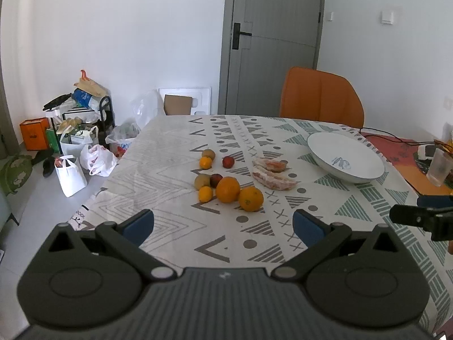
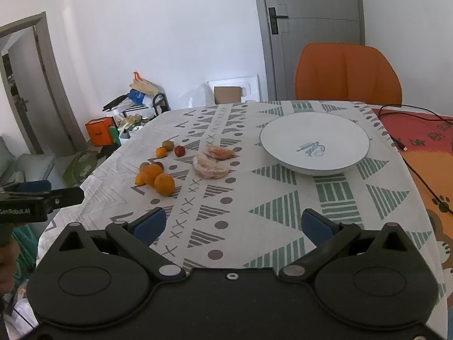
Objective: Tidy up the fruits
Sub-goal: 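Move both tools toward the fruits on the tablecloth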
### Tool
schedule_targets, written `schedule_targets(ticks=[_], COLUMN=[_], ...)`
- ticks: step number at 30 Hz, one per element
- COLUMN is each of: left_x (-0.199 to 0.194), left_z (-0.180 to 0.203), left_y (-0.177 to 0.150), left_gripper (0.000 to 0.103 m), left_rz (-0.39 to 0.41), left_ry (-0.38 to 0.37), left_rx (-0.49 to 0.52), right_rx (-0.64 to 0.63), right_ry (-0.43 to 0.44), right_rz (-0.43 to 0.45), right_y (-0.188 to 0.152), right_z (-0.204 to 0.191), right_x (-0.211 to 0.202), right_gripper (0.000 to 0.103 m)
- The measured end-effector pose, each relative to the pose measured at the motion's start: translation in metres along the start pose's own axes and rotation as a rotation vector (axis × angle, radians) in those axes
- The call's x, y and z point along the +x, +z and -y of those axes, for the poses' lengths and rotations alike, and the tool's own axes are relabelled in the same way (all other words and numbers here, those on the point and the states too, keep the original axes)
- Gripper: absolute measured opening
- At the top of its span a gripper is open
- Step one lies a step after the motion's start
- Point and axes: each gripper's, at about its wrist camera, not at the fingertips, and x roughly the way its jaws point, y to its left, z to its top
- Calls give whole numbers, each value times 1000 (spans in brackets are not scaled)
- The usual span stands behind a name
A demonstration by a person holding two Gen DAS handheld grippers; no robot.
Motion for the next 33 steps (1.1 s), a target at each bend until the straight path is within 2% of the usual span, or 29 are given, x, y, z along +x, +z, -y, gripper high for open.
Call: schedule_targets(ticks=[20, 25, 33], left_x=[3, 11, 32], left_z=[-3, -4, -4], left_y=[7, 10, 14], left_gripper=[103, 103, 103], left_rz=[10, 13, 30], left_ry=[12, 18, 2], left_rx=[-9, -10, -11], right_rx=[15, 68, 97], right_ry=[8, 69, 111], right_rz=[7, 6, 25], right_y=[4, 5, 8], right_z=[4, 14, 22], right_x=[1, 10, 26], right_gripper=[103, 103, 103])
